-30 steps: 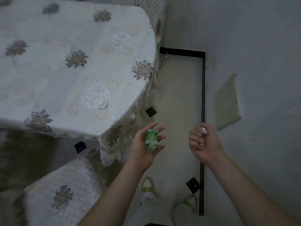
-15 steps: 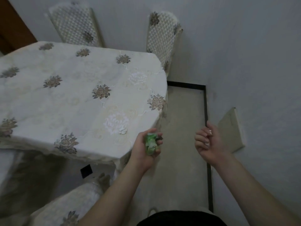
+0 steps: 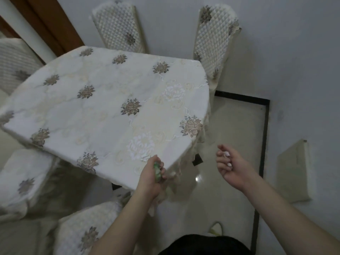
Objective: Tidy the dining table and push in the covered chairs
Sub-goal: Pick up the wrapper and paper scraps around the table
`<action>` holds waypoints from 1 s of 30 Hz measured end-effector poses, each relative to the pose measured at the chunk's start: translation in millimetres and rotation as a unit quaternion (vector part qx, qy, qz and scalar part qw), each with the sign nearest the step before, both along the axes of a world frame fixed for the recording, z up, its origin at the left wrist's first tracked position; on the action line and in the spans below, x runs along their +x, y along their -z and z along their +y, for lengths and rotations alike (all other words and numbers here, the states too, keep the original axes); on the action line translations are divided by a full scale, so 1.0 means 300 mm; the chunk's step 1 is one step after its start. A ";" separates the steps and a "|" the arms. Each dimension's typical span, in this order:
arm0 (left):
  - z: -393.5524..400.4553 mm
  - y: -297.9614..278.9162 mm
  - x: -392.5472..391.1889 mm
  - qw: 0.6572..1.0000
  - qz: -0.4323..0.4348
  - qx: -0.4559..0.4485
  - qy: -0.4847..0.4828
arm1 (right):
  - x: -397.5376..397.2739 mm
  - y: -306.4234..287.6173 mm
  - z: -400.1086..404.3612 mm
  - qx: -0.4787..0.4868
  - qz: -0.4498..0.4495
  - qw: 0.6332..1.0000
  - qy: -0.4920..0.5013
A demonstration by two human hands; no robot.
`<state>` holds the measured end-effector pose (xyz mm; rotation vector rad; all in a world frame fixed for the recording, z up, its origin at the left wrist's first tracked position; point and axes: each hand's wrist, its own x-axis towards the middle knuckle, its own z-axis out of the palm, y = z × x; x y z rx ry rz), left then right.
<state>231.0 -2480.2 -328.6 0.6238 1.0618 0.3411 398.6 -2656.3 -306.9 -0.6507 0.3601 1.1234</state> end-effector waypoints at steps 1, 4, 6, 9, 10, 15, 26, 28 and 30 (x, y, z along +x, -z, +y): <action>0.020 0.007 -0.005 0.999 0.030 0.020 -0.021 | 0.015 -0.004 0.022 -0.016 -0.005 1.000 -0.012; 0.083 0.047 -0.043 0.985 0.121 0.101 -0.065 | 0.046 -0.014 0.084 -0.050 -0.026 0.997 -0.057; 0.112 0.075 -0.078 0.955 0.214 0.204 -0.019 | 0.062 -0.009 0.124 -0.057 -0.029 0.994 -0.084; 0.152 0.112 -0.127 0.828 0.381 0.392 0.124 | 0.066 0.002 0.179 -0.071 -0.037 0.990 -0.118; 0.170 0.121 -0.130 0.792 0.399 0.433 0.160 | 0.067 0.008 0.195 -0.079 -0.040 0.988 -0.127; 0.261 0.197 -0.108 0.699 0.416 0.511 0.279 | 0.084 0.036 0.275 -0.087 -0.052 0.984 -0.146; 0.335 0.309 -0.081 0.671 0.381 0.543 0.331 | 0.109 -0.005 0.403 -0.140 -0.124 0.977 -0.098; 0.348 0.321 -0.081 0.668 0.366 0.555 0.333 | 0.103 0.003 0.406 -0.151 -0.129 0.976 -0.088; 0.370 0.330 -0.075 0.653 0.360 0.570 0.344 | 0.102 0.019 0.404 -0.160 -0.121 0.977 -0.074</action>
